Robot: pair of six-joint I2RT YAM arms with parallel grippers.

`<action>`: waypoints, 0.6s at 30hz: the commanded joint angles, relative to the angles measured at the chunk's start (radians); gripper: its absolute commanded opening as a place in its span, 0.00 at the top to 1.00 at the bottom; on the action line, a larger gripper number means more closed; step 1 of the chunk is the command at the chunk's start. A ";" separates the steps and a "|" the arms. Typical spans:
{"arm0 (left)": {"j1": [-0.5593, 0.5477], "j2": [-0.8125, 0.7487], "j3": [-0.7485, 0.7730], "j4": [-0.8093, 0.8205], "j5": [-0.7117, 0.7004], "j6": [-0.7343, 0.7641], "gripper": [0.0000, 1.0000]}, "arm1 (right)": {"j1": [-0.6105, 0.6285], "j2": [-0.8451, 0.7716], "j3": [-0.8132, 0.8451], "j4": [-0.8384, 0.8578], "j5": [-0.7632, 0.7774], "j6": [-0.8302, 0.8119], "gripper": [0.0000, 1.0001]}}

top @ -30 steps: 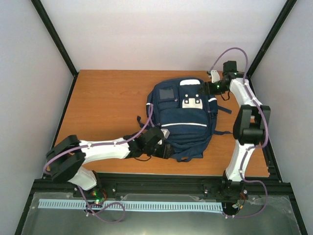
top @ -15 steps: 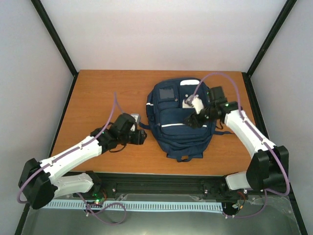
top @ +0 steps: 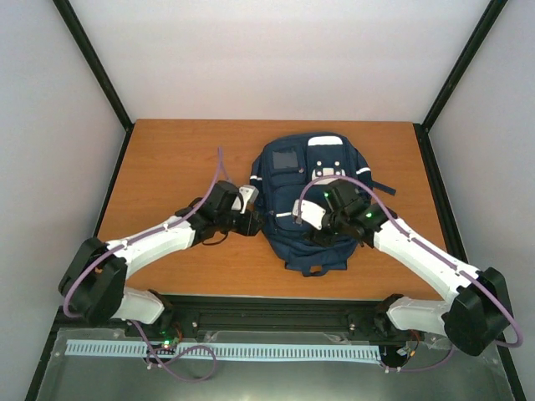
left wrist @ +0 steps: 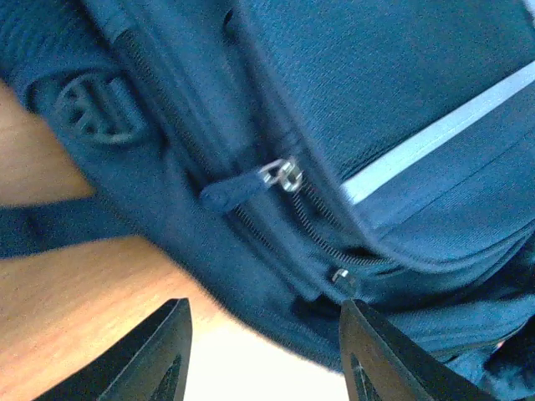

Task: Pack the student bag
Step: Adjust the student bag at the center of the board.

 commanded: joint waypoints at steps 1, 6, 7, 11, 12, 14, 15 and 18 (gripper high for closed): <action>0.017 0.049 0.057 0.192 0.085 0.109 0.48 | 0.051 0.031 -0.042 0.069 0.153 -0.107 0.36; 0.026 0.132 0.103 0.202 0.111 0.177 0.48 | 0.063 0.059 -0.064 0.123 0.229 -0.111 0.50; 0.028 0.147 0.108 0.208 0.133 0.192 0.48 | 0.063 0.056 -0.069 0.132 0.237 -0.115 0.55; 0.032 0.202 0.130 0.201 0.184 0.261 0.48 | 0.063 0.029 -0.095 0.141 0.257 -0.139 0.85; 0.033 0.211 0.134 0.198 0.207 0.277 0.48 | 0.063 0.016 -0.105 0.140 0.260 -0.146 0.92; 0.033 0.224 0.140 0.193 0.237 0.298 0.48 | 0.063 -0.015 -0.130 0.144 0.277 -0.168 0.97; 0.033 0.226 0.139 0.195 0.248 0.305 0.48 | 0.063 -0.029 -0.140 0.144 0.286 -0.180 0.97; 0.033 0.226 0.132 0.203 0.278 0.316 0.45 | 0.060 -0.069 -0.167 0.134 0.309 -0.214 0.97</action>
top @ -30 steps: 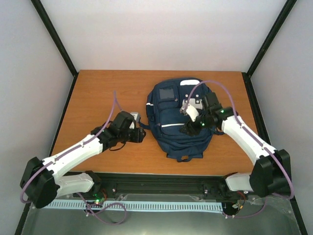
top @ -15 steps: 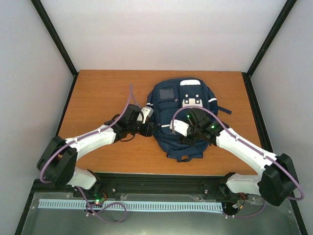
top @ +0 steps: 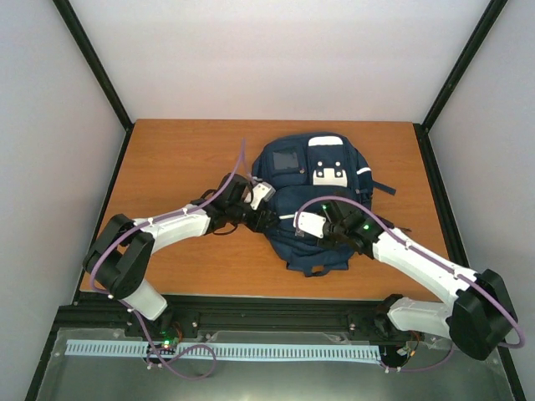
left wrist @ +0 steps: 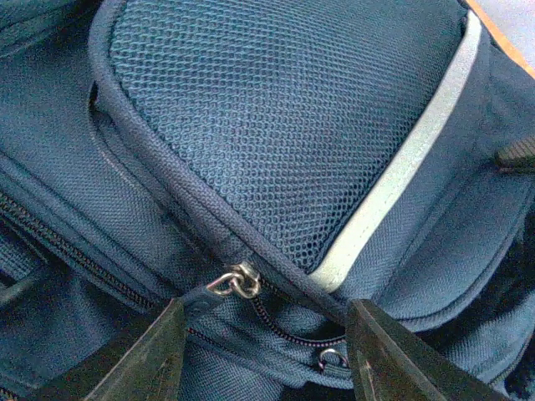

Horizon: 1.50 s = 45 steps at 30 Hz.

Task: Pack the student bag
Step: Adjust the student bag at the center of the board.

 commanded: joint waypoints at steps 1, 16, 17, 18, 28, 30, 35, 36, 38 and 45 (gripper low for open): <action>0.010 0.004 0.035 0.039 0.079 0.076 0.45 | -0.003 -0.070 -0.037 -0.006 0.079 -0.055 0.97; 0.007 0.065 0.087 0.031 0.165 0.114 0.46 | -0.079 -0.153 -0.065 -0.068 0.022 -0.068 0.97; 0.005 0.081 0.094 0.025 0.183 0.118 0.47 | -0.079 -0.150 -0.063 -0.069 0.014 -0.062 0.97; -0.001 0.087 0.098 0.021 0.192 0.124 0.48 | -0.079 -0.146 -0.061 -0.071 0.005 -0.055 0.97; -0.029 0.114 0.085 0.019 0.145 0.156 0.60 | -0.079 -0.110 -0.065 -0.097 -0.084 -0.031 0.63; -0.033 0.114 0.082 0.010 0.141 0.160 0.64 | -0.079 -0.108 -0.064 -0.108 -0.094 -0.027 0.59; -0.039 0.093 0.047 0.007 0.120 0.159 0.70 | -0.079 -0.098 -0.063 -0.120 -0.112 -0.009 0.55; -0.040 0.089 0.038 0.010 0.114 0.157 0.70 | -0.079 -0.096 -0.063 -0.121 -0.116 -0.006 0.55; -0.040 0.086 0.026 0.014 0.106 0.149 0.68 | -0.079 -0.091 -0.064 -0.120 -0.121 0.000 0.55; -0.040 0.115 0.027 -0.010 0.070 0.119 0.66 | -0.079 -0.076 -0.047 -0.124 -0.129 0.016 0.55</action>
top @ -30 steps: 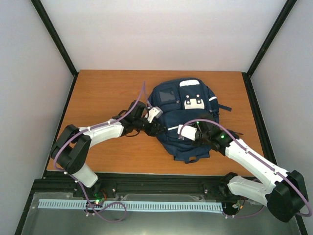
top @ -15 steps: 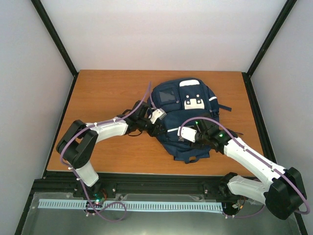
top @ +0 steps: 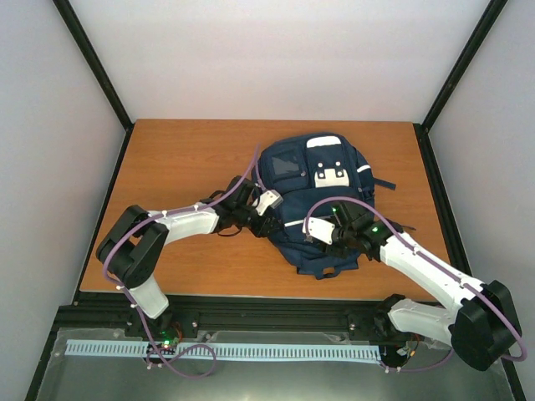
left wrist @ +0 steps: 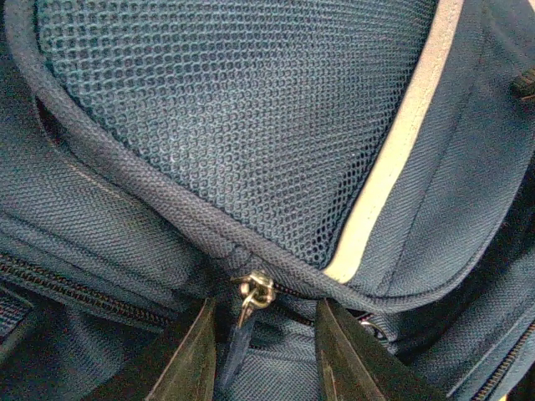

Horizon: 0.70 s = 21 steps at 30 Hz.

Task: Pack the student bag
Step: Adjust the student bag at the center of the board.

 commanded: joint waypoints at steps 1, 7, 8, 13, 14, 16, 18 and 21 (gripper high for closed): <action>-0.010 0.013 -0.009 0.000 -0.025 -0.008 0.67 | -0.004 0.003 0.011 -0.017 -0.020 0.021 0.55; -0.010 -0.019 -0.038 0.022 -0.023 -0.028 0.79 | -0.004 0.013 0.012 -0.012 -0.034 0.033 0.55; -0.010 -0.023 -0.039 0.021 -0.031 -0.030 0.82 | -0.004 0.017 0.015 -0.011 -0.037 0.036 0.55; -0.010 -0.022 -0.037 0.012 -0.035 -0.042 0.91 | -0.005 0.018 0.039 -0.023 -0.069 0.055 0.55; -0.010 -0.024 -0.038 0.012 -0.033 -0.047 0.93 | -0.006 0.019 0.053 -0.031 -0.083 0.061 0.55; -0.010 -0.037 -0.042 0.012 -0.024 -0.057 0.95 | -0.010 0.020 0.084 -0.049 -0.124 0.073 0.54; -0.010 -0.061 -0.047 0.011 -0.020 -0.071 0.98 | -0.022 0.027 0.125 -0.072 -0.188 0.085 0.51; -0.012 -0.099 -0.050 0.005 -0.020 -0.092 0.99 | -0.035 0.053 0.185 -0.070 -0.263 0.118 0.49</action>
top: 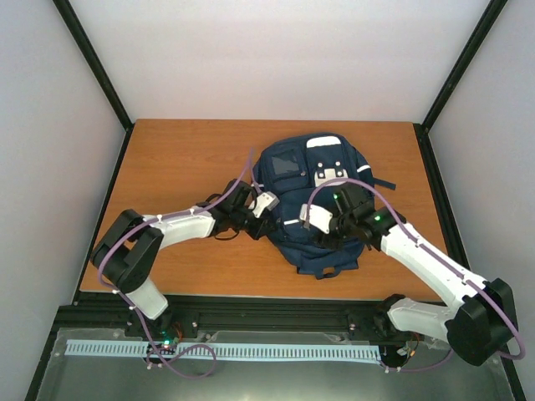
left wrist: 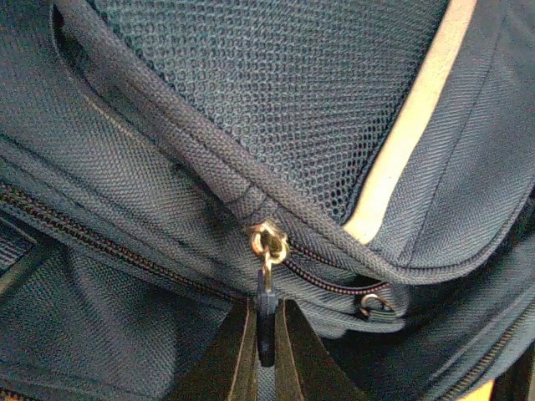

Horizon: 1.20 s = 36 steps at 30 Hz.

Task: Pack the student bag
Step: Adjust the student bag at the center of the board.

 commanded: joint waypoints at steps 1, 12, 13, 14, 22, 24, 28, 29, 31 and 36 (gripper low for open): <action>-0.013 -0.076 -0.001 0.000 0.002 -0.036 0.99 | -0.018 0.040 0.094 0.002 -0.135 0.069 0.49; -0.057 -0.074 0.021 -0.085 -0.072 -0.079 0.99 | -0.031 0.429 0.289 0.118 -0.074 0.256 0.57; -0.061 -0.074 0.017 -0.085 -0.078 -0.083 0.99 | -0.031 0.457 0.306 0.123 -0.063 0.272 0.58; -0.065 -0.074 0.013 -0.084 -0.081 -0.090 0.99 | -0.032 0.492 0.319 0.125 -0.052 0.288 0.59; -0.134 -0.060 -0.019 -0.050 -0.106 -0.131 0.99 | -0.032 0.612 0.362 0.119 -0.014 0.350 0.62; -0.171 -0.049 -0.008 -0.070 -0.131 -0.124 0.99 | -0.032 0.624 0.364 0.117 -0.001 0.356 0.63; -0.227 -0.045 -0.001 -0.082 -0.158 -0.125 0.99 | -0.036 0.637 0.367 0.115 -0.003 0.362 0.63; -0.240 -0.045 0.001 -0.084 -0.160 -0.126 0.99 | -0.036 0.640 0.367 0.116 -0.003 0.362 0.64; -0.270 -0.041 0.018 -0.105 -0.180 -0.124 0.99 | -0.037 0.646 0.368 0.114 -0.007 0.364 0.65; -0.336 -0.022 0.086 -0.157 -0.200 -0.107 0.98 | -0.037 0.660 0.371 0.111 -0.015 0.367 0.66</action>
